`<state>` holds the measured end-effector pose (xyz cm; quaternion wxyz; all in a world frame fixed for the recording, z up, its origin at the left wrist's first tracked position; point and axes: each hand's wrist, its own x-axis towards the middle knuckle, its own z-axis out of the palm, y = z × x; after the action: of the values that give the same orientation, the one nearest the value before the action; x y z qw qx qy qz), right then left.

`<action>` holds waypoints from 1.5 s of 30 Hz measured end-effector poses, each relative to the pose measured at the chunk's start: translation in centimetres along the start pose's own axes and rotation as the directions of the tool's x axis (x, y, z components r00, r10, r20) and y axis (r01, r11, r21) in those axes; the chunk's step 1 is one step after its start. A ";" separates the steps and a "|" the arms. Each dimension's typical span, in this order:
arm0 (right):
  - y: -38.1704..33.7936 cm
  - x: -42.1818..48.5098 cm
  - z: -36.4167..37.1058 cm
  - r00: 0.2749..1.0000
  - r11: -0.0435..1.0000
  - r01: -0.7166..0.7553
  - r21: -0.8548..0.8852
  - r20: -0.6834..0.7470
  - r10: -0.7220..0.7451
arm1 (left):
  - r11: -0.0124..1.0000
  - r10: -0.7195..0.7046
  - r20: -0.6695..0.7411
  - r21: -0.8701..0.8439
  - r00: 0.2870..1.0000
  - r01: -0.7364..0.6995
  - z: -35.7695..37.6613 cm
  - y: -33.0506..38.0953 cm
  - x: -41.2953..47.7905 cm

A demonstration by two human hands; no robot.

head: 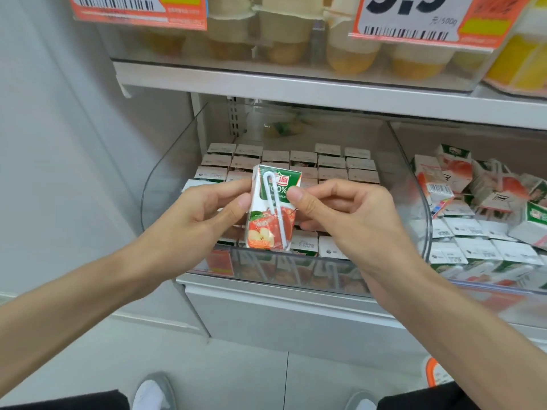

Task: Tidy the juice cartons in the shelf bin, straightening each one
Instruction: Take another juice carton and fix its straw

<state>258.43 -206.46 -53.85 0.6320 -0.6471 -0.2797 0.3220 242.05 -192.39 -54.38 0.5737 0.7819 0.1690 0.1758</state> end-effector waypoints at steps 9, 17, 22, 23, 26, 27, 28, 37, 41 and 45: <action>0.1 -0.5 -0.2 0.999 0.998 -0.002 0.064 -0.050 0.005 | 0.990 -0.064 0.070 -0.119 0.996 0.072 0.5 -0.1 0.4; 0.3 -0.5 -0.6 1.000 1.000 0.028 0.003 0.008 -0.029 | 0.971 -0.127 0.071 -0.197 0.989 0.139 0.0 -0.3 0.7; 0.4 -0.3 -0.4 1.000 0.998 0.005 0.062 -0.014 -0.004 | 0.969 -0.113 0.080 -0.210 0.990 0.128 -0.1 -0.2 0.4; 0.4 -0.3 -0.3 1.000 0.998 0.001 0.067 -0.011 -0.001 | 0.973 -0.106 0.073 -0.200 0.992 0.119 -0.2 -0.3 0.4; 0.4 -0.3 -0.1 0.999 0.999 -0.023 0.048 0.049 0.021 | 0.977 -0.099 0.049 -0.185 0.994 0.106 -0.3 -0.3 0.3; 0.4 -0.3 0.0 0.995 0.999 -0.034 0.036 0.091 0.031 | 0.980 -0.091 0.056 -0.172 0.994 0.099 -0.3 -0.3 0.3; 0.3 -0.4 0.0 0.991 0.999 -0.039 0.022 0.128 0.035 | 0.983 -0.083 0.069 -0.160 0.994 0.093 -0.2 -0.2 0.3; 0.2 -0.1 -0.2 0.985 0.999 0.017 -0.037 0.173 -0.010 | 0.942 -0.141 0.035 -0.304 0.989 0.145 0.3 0.3 0.5; 0.6 0.2 -0.3 0.997 1.000 0.019 -0.001 0.075 -0.019 | 0.912 -0.182 0.016 -0.370 0.983 0.175 0.2 0.4 0.5; 0.6 0.2 -0.2 0.998 0.998 0.068 -0.008 0.009 -0.068 | 0.926 -0.214 -0.061 -0.330 0.975 0.183 0.3 0.1 0.6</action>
<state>258.69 -206.51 -54.49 0.6385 -0.6385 -0.3057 0.3018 242.75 -192.35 -54.33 0.6997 0.6472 0.2438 0.1793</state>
